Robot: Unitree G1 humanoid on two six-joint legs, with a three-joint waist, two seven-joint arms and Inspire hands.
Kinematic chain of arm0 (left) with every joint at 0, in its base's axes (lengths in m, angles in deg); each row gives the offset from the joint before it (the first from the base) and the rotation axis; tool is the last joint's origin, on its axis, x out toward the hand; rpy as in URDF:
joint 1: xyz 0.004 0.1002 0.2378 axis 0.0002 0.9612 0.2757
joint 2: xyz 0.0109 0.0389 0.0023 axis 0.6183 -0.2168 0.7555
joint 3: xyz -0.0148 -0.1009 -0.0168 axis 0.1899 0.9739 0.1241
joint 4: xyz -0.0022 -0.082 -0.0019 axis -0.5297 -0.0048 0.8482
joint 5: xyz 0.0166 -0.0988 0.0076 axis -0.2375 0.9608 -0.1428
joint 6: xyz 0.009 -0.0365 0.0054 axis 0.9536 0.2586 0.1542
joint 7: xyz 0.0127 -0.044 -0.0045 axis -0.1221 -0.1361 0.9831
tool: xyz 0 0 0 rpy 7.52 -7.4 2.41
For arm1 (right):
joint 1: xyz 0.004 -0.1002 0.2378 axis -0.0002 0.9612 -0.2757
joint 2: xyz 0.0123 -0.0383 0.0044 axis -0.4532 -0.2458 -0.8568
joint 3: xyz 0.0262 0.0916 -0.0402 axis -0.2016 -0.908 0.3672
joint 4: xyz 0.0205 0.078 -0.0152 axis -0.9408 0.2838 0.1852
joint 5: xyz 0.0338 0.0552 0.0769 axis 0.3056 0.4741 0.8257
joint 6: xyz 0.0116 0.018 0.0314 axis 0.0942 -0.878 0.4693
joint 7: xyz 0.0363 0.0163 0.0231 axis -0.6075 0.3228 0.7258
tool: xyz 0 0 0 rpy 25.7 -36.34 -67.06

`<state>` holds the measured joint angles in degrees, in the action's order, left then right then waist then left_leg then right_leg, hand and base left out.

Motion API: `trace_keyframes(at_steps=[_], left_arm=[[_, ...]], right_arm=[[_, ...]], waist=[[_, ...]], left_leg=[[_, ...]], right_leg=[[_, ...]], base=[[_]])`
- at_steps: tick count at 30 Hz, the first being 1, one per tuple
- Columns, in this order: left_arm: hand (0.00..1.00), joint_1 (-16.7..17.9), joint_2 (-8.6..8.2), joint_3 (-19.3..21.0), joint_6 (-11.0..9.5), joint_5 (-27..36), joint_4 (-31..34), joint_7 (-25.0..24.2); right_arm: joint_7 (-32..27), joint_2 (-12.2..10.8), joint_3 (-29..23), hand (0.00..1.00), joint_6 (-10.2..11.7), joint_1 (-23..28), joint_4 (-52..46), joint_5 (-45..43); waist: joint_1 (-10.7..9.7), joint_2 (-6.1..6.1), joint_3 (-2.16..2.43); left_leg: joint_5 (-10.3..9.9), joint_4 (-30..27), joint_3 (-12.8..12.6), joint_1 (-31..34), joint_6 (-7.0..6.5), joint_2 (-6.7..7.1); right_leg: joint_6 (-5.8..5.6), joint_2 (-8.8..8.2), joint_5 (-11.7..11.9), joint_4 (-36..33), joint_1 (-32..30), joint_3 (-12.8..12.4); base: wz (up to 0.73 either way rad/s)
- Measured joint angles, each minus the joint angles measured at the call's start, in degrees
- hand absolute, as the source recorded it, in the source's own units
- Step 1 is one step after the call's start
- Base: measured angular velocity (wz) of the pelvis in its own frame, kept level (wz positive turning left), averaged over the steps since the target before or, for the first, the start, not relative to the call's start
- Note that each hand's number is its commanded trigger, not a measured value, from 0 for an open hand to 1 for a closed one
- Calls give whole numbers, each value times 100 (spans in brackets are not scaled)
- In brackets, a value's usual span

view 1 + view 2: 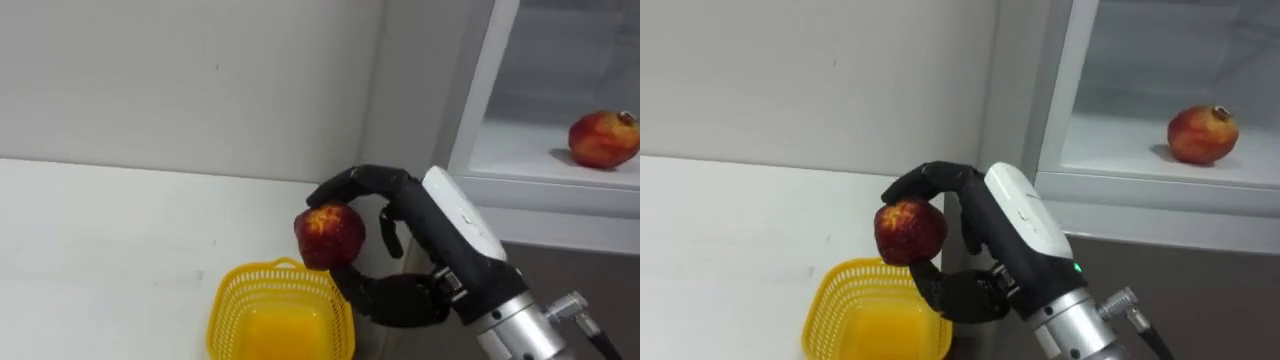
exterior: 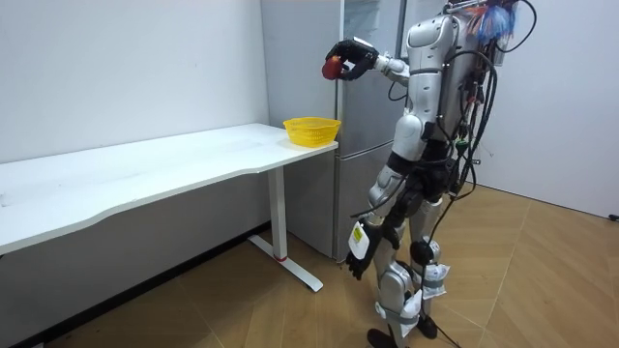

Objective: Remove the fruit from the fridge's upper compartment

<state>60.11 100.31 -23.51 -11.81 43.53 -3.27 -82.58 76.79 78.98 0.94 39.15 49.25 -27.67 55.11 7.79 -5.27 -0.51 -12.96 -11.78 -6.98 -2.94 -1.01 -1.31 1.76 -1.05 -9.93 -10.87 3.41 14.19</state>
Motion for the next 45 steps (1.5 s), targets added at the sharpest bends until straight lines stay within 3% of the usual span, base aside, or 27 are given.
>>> trace_keyframes(at_steps=[5,10,12,16,25,32,38,39,40,45], left_arm=[[0,51,6,8,14,-6,111,1],[0,105,12,58,14,-1,127,-54],[0,116,28,56,23,-13,128,-135],[0,115,32,56,26,-16,181,-251],[0,136,63,178,38,-28,353,-449],[0,130,95,178,57,3,495,-431],[0,131,95,182,126,2,497,-388],[0,131,95,182,126,3,497,-382],[0,131,95,182,127,3,497,-375],[0,133,94,185,133,2,496,-371]], right_arm=[[4,39,20,100,-105,-184,619,-24],[33,20,91,100,-103,-313,1069,-409],[63,30,170,100,-95,-412,1307,-518],[69,30,222,100,-105,-537,1833,-519],[76,30,245,100,-104,-550,2209,-895],[192,33,427,100,-336,-595,2350,-1085],[177,30,441,100,-345,-829,2522,-1148],[174,30,441,70,-346,-852,2556,-1148],[165,30,441,0,-350,-873,2574,-1148],[153,29,443,0,-349,-873,2584,-1148]], waist=[[172,-49,16],[237,-68,-27],[249,-104,-48],[331,-131,-56],[423,-120,-63],[509,-93,-60],[533,-39,-43],[531,-37,-42],[539,-38,-40],[536,-37,-41]], left_leg=[[2,-10,99,-18,4,1],[2,-46,168,-1,4,7],[1,-55,231,38,3,14],[0,-99,263,68,4,14],[1,-101,298,42,4,24],[2,-114,301,49,2,28],[3,-119,347,45,1,36],[3,-119,347,43,1,36],[3,-119,348,42,1,36],[3,-125,368,44,0,42]], right_leg=[[-5,12,-3,28,49,13],[-5,3,-3,15,68,56],[-6,-10,-3,16,63,188],[-6,-25,-3,18,73,319],[-9,-37,-5,25,142,359],[-11,-38,-6,22,144,337],[-10,-38,-6,15,156,343],[-10,-38,-6,14,157,342],[-10,-38,-6,14,157,341],[-10,-44,-6,14,169,360]], base=[[10],[8],[13],[7],[3],[0],[1],[0],[0],[1]])
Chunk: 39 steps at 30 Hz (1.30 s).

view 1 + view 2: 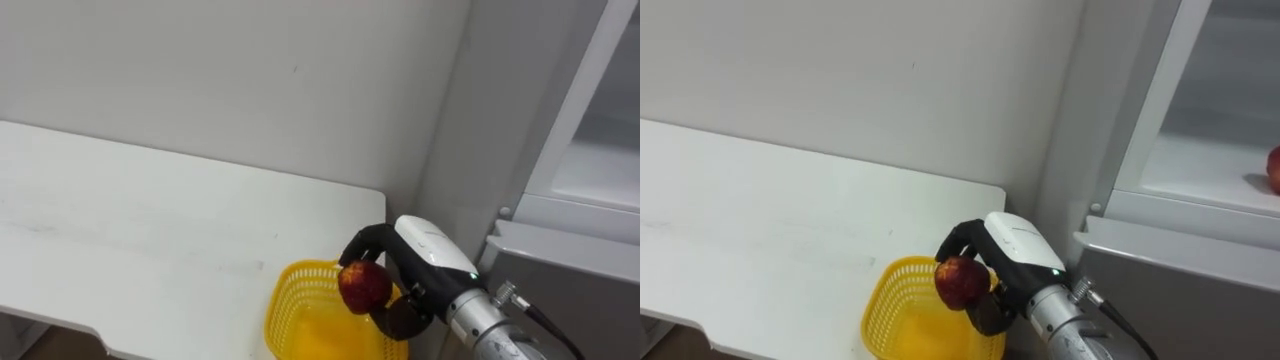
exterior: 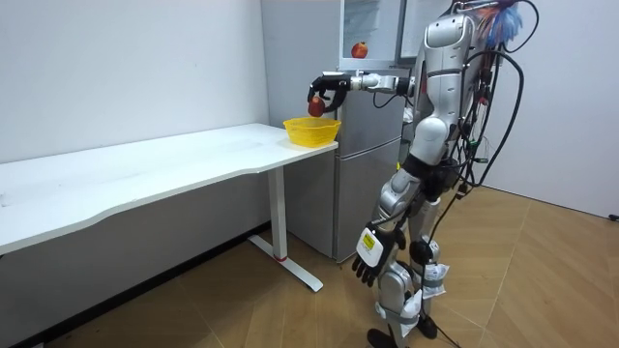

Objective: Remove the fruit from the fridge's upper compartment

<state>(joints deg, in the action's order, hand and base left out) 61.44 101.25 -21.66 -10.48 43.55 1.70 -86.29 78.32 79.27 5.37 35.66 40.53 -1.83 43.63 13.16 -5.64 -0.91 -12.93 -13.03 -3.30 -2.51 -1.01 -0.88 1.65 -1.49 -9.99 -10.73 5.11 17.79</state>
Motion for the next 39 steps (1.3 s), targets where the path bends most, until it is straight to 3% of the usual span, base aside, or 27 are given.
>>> trace_keyframes(at_steps=[24,39], left_arm=[[0,-10,-6,94,115,-8,-25,-13],[0,12,-36,159,110,13,-105,124]], right_arm=[[-97,-3,-1,0,-1,0,3,-15],[-268,-3,-14,0,12,0,-42,280]], waist=[[-5,21,-4],[-45,-46,44]], left_leg=[[0,-59,42,43,-4,39],[3,-56,87,11,-8,32]], right_leg=[[-11,-26,-6,4,18,93],[-15,-32,-9,3,56,94]], base=[[0],[1]])
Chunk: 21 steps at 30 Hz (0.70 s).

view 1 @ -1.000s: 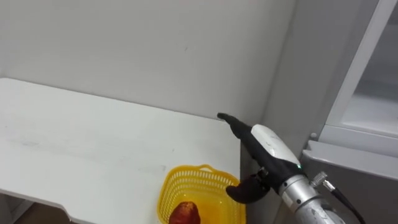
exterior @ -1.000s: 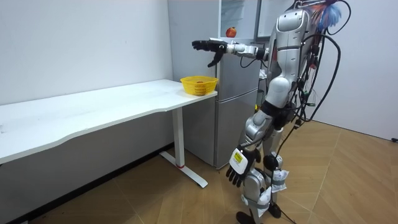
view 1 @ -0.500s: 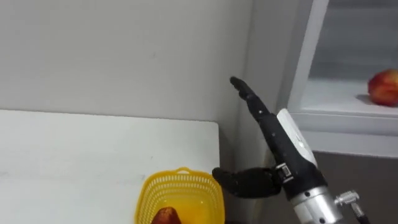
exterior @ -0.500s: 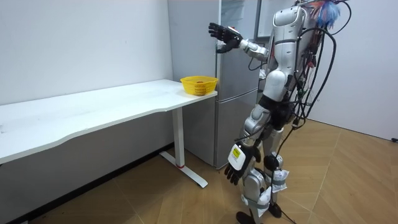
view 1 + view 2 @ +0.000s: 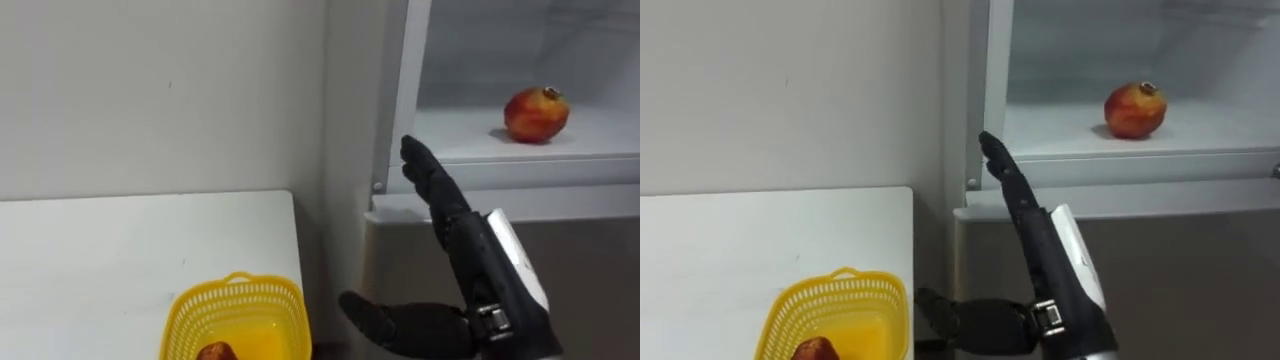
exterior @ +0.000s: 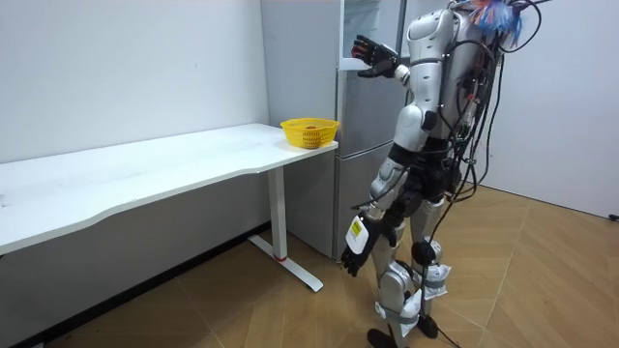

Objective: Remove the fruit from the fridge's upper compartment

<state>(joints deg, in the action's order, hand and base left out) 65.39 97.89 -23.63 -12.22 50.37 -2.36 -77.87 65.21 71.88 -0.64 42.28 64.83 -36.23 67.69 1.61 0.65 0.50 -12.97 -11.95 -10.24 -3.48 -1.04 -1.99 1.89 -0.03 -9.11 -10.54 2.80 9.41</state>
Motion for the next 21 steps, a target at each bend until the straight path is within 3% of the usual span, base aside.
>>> trace_keyframes(at_steps=[2,7,12,17,21], left_arm=[[0,-1,-5,-9,-1,-1,0,-1],[0,-20,-4,-6,-56,-1,6,-5],[0,-15,13,68,-147,-3,-49,-1],[0,49,23,362,-177,-6,-103,13],[0,84,29,421,-177,-14,-94,5]], right_arm=[[-146,0,-179,0,101,0,-57,-5],[-376,1,-530,0,108,0,-86,-30],[-880,34,-1018,0,159,1,-83,100],[-1516,33,-1704,0,349,-1,50,-18],[-1939,91,-2190,0,353,-13,259,198]], waist=[[-19,32,17],[-145,43,15],[-210,-73,2],[-310,-193,-33],[-335,-248,-9]], left_leg=[[1,26,-2,-17,0,4],[1,51,-3,-15,1,23],[3,47,-1,-38,2,36],[2,31,27,-23,0,46],[2,34,47,-3,-1,63]], right_leg=[[-4,3,-2,0,0,-3],[-8,5,-7,11,4,2],[-9,12,-10,9,10,3],[-20,11,-17,20,14,-4],[-25,2,-15,61,17,24]], base=[[0],[0],[0],[0],[1]])
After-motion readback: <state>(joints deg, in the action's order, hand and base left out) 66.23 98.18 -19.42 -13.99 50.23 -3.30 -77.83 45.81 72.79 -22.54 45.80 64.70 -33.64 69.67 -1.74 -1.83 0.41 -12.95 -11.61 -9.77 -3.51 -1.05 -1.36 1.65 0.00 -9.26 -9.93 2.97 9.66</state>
